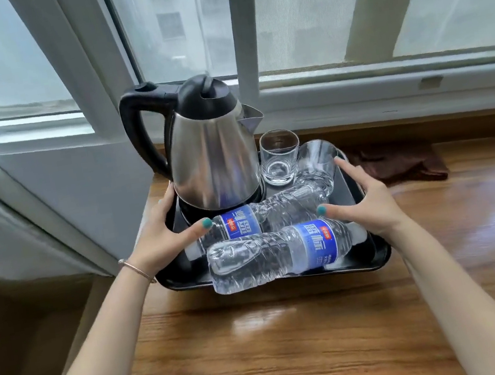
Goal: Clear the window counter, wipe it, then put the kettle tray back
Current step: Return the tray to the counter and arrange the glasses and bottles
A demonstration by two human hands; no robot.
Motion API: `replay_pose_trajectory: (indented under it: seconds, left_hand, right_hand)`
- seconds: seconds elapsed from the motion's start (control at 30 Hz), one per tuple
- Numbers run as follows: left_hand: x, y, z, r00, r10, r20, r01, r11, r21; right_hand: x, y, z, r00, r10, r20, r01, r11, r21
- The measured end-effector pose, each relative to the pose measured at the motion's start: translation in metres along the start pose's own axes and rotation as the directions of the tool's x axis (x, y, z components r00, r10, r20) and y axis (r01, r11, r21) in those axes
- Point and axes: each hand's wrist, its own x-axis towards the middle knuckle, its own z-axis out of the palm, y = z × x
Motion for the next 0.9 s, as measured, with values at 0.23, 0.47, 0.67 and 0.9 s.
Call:
replay_pose_trajectory:
  seconds: [0.23,0.47,0.67,0.9]
  left_hand:
    - [0.019,-0.043,-0.038,0.998,-0.058,0.019,0.058,0.998,-0.007]
    - [0.03,-0.075,-0.042,0.992,-0.122,-0.013,0.121,0.991,-0.061]
    - [0.039,-0.092,-0.035,0.992,-0.124,0.008,0.124,0.989,-0.083]
    - [0.043,-0.096,-0.028,0.994,-0.11,0.03,0.112,0.99,-0.086]
  right_hand:
    - [0.02,-0.006,0.05,0.999,0.047,-0.01,-0.047,0.999,0.005]
    - [0.042,-0.007,0.07,0.998,0.06,-0.027,-0.061,0.997,-0.04]
    - [0.05,0.011,0.078,0.997,0.054,-0.047,-0.056,0.998,-0.043]
    - [0.049,0.024,0.08,0.996,0.036,-0.076,-0.038,0.999,-0.023]
